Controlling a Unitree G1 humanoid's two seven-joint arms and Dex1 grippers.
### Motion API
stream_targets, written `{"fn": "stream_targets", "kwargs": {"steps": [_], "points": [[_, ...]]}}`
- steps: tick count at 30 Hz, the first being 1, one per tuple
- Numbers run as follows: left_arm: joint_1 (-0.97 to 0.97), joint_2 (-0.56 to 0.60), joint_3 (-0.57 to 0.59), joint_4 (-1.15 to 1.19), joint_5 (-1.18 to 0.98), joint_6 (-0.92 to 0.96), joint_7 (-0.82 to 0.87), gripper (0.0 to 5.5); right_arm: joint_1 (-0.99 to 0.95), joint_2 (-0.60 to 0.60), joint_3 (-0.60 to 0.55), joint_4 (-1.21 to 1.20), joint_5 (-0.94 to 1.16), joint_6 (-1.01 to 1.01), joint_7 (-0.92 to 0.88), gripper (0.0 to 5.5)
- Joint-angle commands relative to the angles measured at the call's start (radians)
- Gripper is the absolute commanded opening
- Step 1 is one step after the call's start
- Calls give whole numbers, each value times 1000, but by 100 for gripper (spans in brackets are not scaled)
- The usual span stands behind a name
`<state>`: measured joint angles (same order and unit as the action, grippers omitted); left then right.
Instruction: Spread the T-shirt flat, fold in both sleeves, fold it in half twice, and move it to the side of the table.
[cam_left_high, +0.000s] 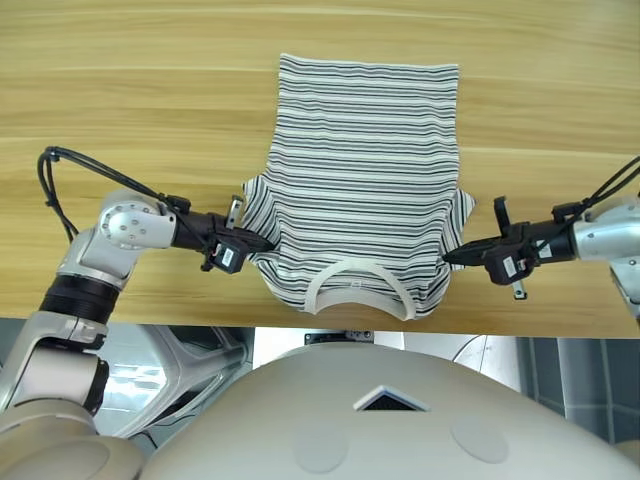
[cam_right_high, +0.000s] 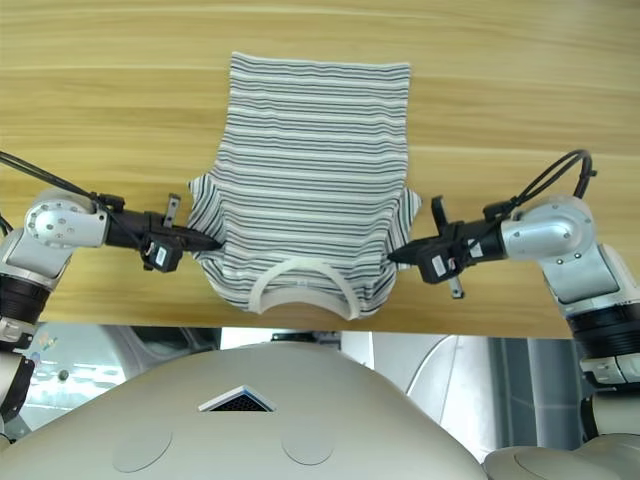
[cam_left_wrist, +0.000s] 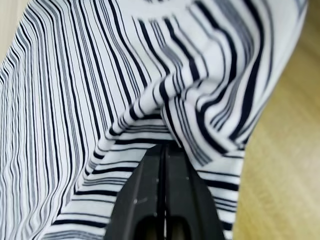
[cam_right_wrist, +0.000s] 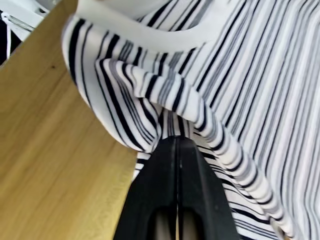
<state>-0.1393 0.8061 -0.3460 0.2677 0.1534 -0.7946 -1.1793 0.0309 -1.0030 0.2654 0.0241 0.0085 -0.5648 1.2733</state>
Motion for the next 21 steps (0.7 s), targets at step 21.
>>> {"fn": "stream_targets", "kwargs": {"steps": [21], "points": [[-49,45,-43,109,137,-41,164,1,-60,-46,-16,271,-48,-94,-82,0]]}}
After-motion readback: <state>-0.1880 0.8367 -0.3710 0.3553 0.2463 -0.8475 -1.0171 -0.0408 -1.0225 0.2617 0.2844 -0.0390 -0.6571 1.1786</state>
